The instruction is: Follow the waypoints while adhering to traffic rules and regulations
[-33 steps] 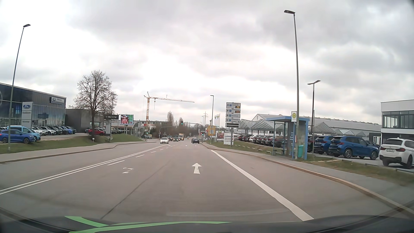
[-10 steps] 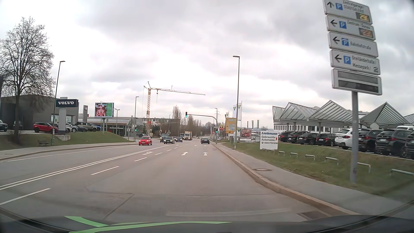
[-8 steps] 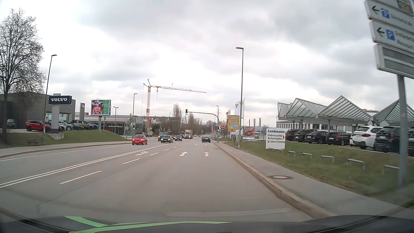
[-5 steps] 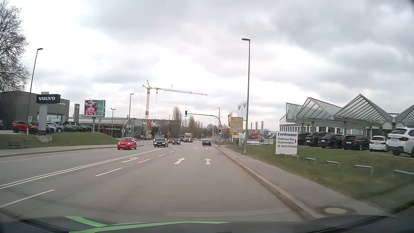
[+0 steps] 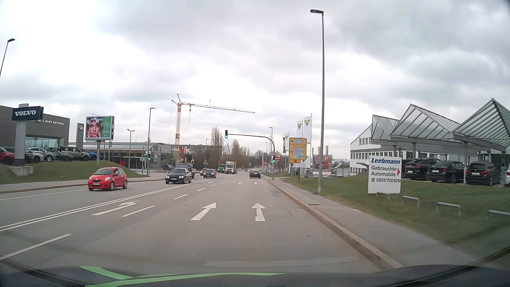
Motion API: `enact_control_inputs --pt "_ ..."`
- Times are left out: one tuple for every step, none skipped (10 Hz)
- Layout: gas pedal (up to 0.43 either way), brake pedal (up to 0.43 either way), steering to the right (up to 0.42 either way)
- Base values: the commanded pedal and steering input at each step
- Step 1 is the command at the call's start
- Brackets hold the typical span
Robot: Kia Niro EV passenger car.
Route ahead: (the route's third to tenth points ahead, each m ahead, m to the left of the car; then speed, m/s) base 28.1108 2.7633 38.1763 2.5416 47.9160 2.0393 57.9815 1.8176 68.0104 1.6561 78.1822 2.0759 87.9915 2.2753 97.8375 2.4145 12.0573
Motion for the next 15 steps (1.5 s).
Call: enact_control_inputs --pt "0.028 0.0 0.004" --pt "0.028 0.0 0.004" --pt "0.028 0.0 0.004" --pt "0.028 0.0 0.004" --pt "0.028 0.0 0.004" --pt "0.028 0.0 0.004" --pt "0.028 0.0 0.004" --pt "0.028 0.0 0.004" --pt "0.028 0.0 0.004" --pt "0.028 0.0 0.004" --pt "0.028 0.0 0.004" --pt "0.028 0.0 0.003" --pt "0.028 0.0 0.003" --pt "0.028 0.0 0.003" --pt "0.028 0.0 0.003"
